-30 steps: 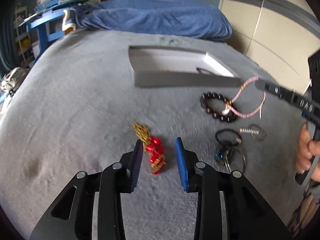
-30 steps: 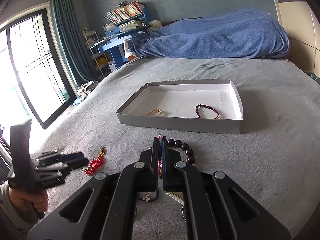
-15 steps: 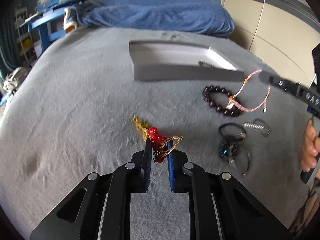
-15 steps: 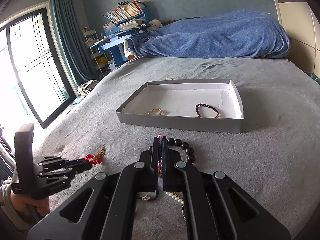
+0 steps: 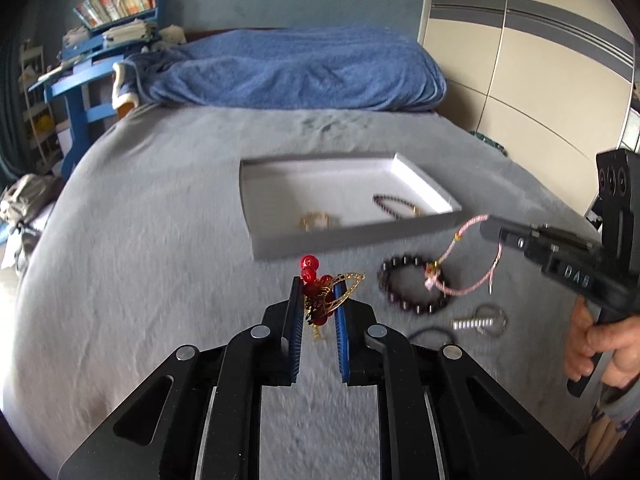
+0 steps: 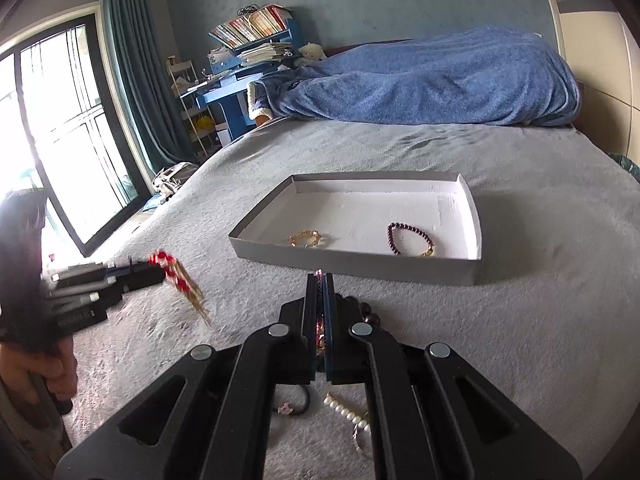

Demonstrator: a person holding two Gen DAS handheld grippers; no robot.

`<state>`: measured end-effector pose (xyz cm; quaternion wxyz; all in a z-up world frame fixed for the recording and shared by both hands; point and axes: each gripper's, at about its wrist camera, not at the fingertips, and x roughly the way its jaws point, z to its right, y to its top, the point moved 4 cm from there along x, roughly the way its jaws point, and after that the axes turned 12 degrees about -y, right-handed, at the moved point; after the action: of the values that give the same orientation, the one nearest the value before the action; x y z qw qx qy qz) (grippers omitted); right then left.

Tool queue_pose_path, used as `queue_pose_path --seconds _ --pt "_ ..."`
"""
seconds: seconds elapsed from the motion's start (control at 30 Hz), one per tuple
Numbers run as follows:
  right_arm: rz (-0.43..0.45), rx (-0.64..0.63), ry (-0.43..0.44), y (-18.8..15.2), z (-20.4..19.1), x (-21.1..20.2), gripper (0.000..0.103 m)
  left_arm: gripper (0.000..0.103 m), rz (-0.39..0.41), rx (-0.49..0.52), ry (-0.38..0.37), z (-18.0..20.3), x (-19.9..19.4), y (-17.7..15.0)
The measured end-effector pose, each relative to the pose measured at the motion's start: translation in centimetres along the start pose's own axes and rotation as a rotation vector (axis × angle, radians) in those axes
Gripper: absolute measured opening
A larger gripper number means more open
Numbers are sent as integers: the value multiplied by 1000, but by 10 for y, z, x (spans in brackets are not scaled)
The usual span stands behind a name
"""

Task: Organize jewelry
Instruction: 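Carry both pieces into the tray and open both grippers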

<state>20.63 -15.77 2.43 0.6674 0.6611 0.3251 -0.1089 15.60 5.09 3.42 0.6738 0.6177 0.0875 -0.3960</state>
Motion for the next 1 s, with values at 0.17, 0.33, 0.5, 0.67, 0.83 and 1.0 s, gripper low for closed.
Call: queue_pose_path --seconds 0.17,0.33,0.5,0.67,0.83,1.0 --pt "13 -3 -5 21 7 6 3 15 22 24 -27 0 8 35" --pt "18 -22 -13 52 12 25 3 15 29 30 -42 -9 30 71" --pt "-4 -46 -18 80 10 61 3 15 6 31 -49 -20 62 96" --pt "-41 -36 -14 96 9 103 3 15 -17 32 -34 -33 93 107" --pt "-88 -41 -26 102 4 146 3 15 -36 25 -21 -46 122 111" --pt "-145 -52 -42 102 3 186 3 15 -62 18 -7 -60 150 107"
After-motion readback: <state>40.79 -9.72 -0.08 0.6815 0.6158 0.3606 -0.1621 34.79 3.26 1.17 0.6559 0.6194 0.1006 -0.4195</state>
